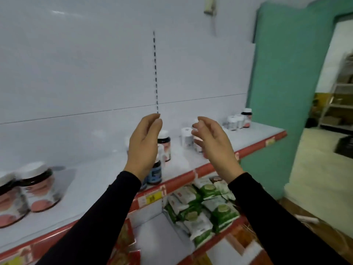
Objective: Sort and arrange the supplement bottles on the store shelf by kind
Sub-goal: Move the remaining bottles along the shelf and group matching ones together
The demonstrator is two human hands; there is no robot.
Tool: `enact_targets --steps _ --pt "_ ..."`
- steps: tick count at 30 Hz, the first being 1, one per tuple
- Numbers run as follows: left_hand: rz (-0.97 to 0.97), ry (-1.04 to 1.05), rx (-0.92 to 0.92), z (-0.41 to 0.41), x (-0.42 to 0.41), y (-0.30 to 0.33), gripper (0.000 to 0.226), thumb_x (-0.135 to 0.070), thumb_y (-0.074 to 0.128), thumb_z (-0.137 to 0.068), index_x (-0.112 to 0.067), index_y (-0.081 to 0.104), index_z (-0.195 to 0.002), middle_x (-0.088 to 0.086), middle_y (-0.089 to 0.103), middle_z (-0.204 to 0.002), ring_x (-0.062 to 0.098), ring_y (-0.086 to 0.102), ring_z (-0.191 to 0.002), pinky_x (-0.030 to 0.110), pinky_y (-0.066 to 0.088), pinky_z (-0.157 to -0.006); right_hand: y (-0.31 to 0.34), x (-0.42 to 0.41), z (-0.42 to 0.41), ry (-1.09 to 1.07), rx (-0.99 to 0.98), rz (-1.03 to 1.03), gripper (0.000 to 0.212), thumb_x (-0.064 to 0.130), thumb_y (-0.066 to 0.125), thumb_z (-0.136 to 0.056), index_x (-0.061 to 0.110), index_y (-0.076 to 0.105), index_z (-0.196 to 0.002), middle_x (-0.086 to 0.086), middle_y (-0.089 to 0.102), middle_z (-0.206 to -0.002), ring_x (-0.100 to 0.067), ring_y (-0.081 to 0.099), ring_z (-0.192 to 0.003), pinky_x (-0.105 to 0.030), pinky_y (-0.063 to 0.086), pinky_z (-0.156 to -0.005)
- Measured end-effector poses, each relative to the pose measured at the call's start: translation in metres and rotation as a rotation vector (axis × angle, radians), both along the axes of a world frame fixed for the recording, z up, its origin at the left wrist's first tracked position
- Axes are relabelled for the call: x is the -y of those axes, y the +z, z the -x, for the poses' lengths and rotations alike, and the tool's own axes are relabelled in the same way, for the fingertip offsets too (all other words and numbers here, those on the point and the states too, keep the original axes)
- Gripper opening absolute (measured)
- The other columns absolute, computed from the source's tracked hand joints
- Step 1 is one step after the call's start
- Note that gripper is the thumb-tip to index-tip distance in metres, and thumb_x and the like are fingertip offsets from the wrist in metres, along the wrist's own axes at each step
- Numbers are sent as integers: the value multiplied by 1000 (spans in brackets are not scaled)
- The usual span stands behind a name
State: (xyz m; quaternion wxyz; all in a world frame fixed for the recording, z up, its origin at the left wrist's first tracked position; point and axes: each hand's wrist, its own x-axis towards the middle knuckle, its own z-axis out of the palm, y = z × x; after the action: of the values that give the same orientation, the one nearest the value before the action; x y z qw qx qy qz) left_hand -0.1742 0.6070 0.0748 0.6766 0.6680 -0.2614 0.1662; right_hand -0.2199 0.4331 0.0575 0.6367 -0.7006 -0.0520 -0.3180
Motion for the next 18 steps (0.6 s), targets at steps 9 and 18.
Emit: enact_targets --steps 9,18 --pt "-6 -173 -25 27 247 -9 31 -45 47 -90 -32 61 -115 -7 64 -122 11 57 -117 30 44 -100 -18 226 53 -154 12 -26 40 66 57 -80 43 60 -111 9 66 -117 -5 68 -101 -21 54 -79" --pt "2 -226 -84 9 407 -13 19 -28 47 -102 -25 63 -112 -2 66 -116 10 60 -110 29 46 -97 -28 380 39 -247 -102 -16 49 70 53 -74 39 61 -112 10 69 -108 -8 67 -100 -42 54 -93"
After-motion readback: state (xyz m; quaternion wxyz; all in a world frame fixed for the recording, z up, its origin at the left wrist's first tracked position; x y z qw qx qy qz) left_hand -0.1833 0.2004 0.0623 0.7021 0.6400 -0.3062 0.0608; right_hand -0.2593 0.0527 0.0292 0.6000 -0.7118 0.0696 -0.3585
